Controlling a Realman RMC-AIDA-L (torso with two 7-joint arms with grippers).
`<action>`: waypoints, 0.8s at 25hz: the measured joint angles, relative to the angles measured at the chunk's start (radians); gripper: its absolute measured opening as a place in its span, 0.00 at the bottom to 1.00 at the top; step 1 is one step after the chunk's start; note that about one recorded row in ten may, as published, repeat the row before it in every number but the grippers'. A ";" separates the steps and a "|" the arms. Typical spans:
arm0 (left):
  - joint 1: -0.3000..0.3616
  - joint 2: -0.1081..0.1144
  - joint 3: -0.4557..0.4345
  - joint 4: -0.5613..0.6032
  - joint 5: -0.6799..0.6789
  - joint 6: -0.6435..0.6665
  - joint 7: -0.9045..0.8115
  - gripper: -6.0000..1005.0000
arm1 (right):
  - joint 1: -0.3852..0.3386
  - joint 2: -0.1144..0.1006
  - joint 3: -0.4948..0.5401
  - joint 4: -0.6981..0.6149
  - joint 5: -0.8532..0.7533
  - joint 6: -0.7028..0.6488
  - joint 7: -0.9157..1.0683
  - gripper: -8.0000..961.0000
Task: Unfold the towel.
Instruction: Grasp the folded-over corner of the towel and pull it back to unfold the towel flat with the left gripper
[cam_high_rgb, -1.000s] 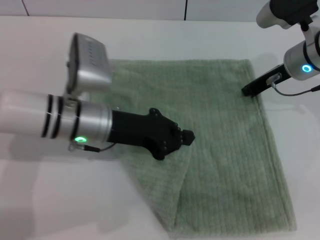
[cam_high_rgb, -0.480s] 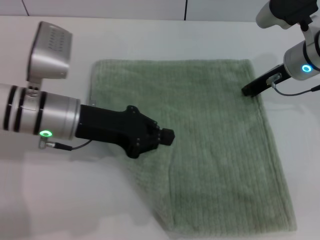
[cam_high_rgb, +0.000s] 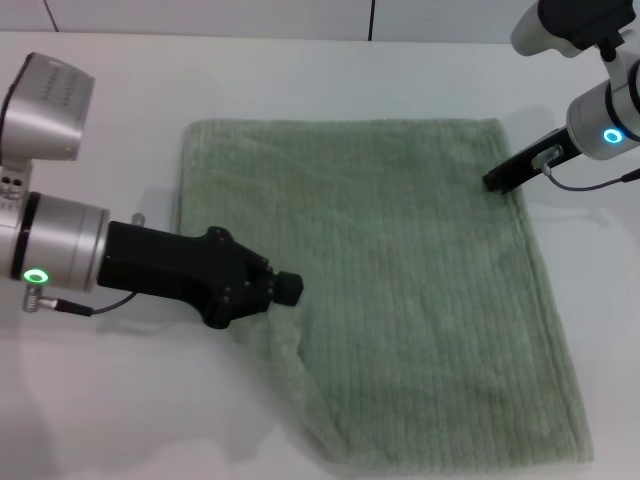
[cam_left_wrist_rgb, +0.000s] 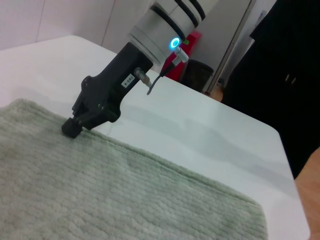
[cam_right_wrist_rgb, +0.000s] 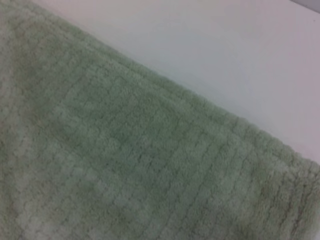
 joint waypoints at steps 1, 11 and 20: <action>0.002 0.001 -0.042 0.000 0.039 0.022 -0.011 0.10 | 0.000 0.000 0.000 0.000 0.000 0.000 0.000 0.01; 0.021 0.024 -0.106 0.006 0.116 0.128 -0.037 0.12 | -0.001 -0.002 -0.001 0.000 0.000 0.000 0.000 0.01; 0.036 0.033 -0.160 0.000 0.190 0.177 -0.040 0.14 | -0.003 -0.005 0.000 0.000 -0.001 0.000 0.000 0.01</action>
